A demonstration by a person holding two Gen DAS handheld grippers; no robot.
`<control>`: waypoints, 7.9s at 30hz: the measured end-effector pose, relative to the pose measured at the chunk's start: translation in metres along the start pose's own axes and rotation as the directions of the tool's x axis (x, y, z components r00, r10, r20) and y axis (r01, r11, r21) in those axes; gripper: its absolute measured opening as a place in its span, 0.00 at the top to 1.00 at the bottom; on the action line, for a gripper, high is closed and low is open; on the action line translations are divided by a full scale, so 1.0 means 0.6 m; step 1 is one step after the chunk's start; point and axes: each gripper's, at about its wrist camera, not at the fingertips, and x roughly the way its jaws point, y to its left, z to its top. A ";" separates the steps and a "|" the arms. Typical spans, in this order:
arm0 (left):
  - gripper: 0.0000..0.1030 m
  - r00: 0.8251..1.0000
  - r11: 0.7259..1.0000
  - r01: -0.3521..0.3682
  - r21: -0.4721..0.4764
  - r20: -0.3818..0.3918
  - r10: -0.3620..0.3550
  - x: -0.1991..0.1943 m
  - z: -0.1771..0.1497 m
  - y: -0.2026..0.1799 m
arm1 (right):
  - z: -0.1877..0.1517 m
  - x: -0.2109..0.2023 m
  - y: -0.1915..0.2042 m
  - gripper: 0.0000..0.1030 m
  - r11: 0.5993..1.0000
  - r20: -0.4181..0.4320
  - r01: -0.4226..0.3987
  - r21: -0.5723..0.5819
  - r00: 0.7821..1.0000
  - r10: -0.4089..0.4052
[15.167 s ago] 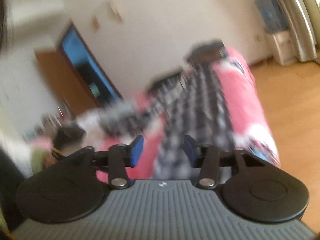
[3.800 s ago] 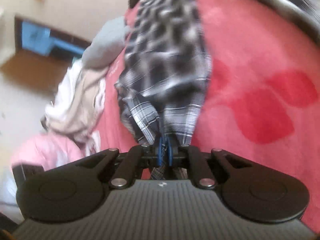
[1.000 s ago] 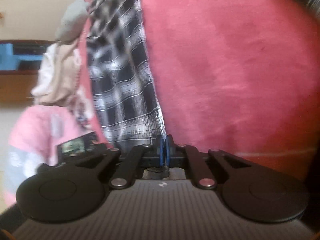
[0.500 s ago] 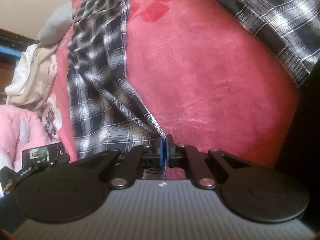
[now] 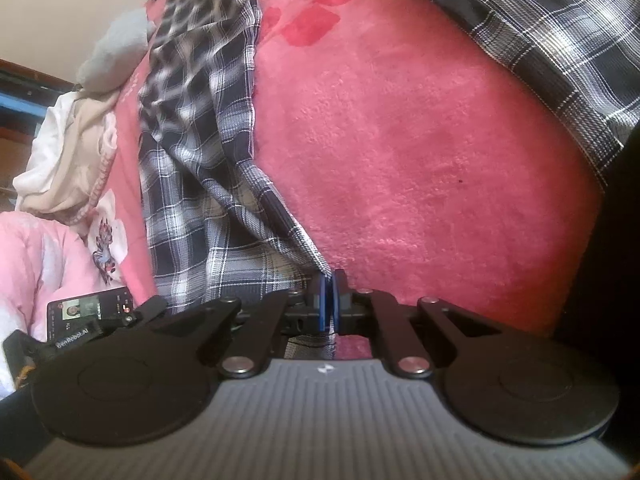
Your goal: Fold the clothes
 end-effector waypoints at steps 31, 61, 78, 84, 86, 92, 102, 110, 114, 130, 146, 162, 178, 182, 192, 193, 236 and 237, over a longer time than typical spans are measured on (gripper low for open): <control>0.97 0.997 0.942 -0.067 0.328 -0.021 0.078 0.039 -0.007 -0.104 | 0.001 0.003 0.003 0.95 0.999 0.013 0.022 -0.024 1.000 -0.021; 0.57 0.989 0.995 -0.073 0.073 -0.121 0.082 0.051 -0.006 -0.012 | -0.003 0.011 0.007 0.95 1.000 0.008 0.020 -0.009 1.000 -0.020; 0.45 0.969 0.879 -0.136 0.457 -0.123 0.214 0.087 -0.073 -0.104 | -0.002 0.009 0.003 0.95 1.000 0.006 0.019 -0.014 1.000 -0.019; 0.53 0.967 0.876 -0.118 0.467 -0.148 0.209 0.090 -0.069 -0.115 | -0.002 0.009 0.002 0.95 1.000 0.005 0.014 -0.009 1.000 -0.014; 0.54 0.965 0.894 -0.117 0.432 -0.162 0.205 0.096 -0.065 -0.109 | -0.001 0.009 0.001 0.95 1.000 0.005 0.012 -0.007 1.000 -0.012; 0.53 0.967 0.954 -0.088 0.285 -0.205 0.150 0.100 -0.052 -0.075 | -0.001 0.009 0.001 0.95 1.000 0.005 0.008 -0.002 1.000 -0.008; 0.92 0.984 0.991 -0.069 0.118 -0.155 0.087 0.080 -0.036 -0.040 | 0.000 0.010 0.000 0.95 1.000 0.003 0.005 -0.002 1.000 -0.005; 0.93 0.990 0.991 -0.102 0.085 -0.086 0.109 0.019 -0.039 -0.041 | 0.001 0.010 -0.001 0.94 1.000 0.004 0.000 -0.001 1.000 0.000; 0.95 0.976 0.977 -0.205 0.058 -0.065 0.209 -0.013 -0.051 -0.028 | 0.001 0.009 -0.001 0.94 1.000 0.005 -0.004 -0.003 1.000 0.004; 0.54 0.971 0.973 -0.226 0.052 -0.066 0.229 -0.028 -0.044 0.019 | 0.010 -0.002 -0.018 0.71 0.992 -0.028 -0.097 0.077 0.995 0.099; 0.93 0.929 0.912 -0.355 0.203 -0.037 0.369 -0.003 -0.070 -0.026 | -0.002 0.016 0.006 0.62 0.999 -0.123 -0.030 -0.034 0.992 0.026; 0.96 0.928 0.920 -0.371 0.127 0.014 0.372 -0.098 -0.056 -0.078 | 0.000 -0.094 0.037 0.98 0.972 -0.031 -0.144 -0.189 0.990 0.140; 0.96 0.868 0.858 -0.497 0.128 0.059 0.493 -0.109 -0.059 -0.048 | -0.039 -0.077 0.062 0.98 0.964 -0.076 -0.139 -0.228 0.989 0.125; 0.96 0.866 0.861 -0.499 0.098 0.024 0.500 -0.099 -0.073 -0.041 | -0.046 -0.053 0.052 0.98 0.972 -0.120 -0.104 -0.211 0.990 0.080; 0.96 0.848 0.837 -0.525 0.150 0.012 0.530 -0.093 -0.083 -0.040 | -0.042 -0.064 0.042 0.98 0.976 -0.117 -0.099 -0.194 0.990 0.077; 0.96 0.846 0.830 -0.531 0.174 0.048 0.531 -0.103 -0.079 -0.051 | -0.042 -0.065 0.041 0.98 0.976 -0.114 -0.102 -0.190 0.990 0.081; 0.23 0.787 0.691 -0.617 0.377 0.293 0.543 -0.125 -0.112 -0.166 | -0.065 -0.243 0.081 0.53 0.859 0.582 0.191 -0.475 0.800 0.144; 0.20 0.791 0.696 -0.612 0.376 0.298 0.534 -0.124 -0.110 -0.168 | -0.068 -0.238 0.081 0.51 0.859 0.583 0.194 -0.474 0.800 0.141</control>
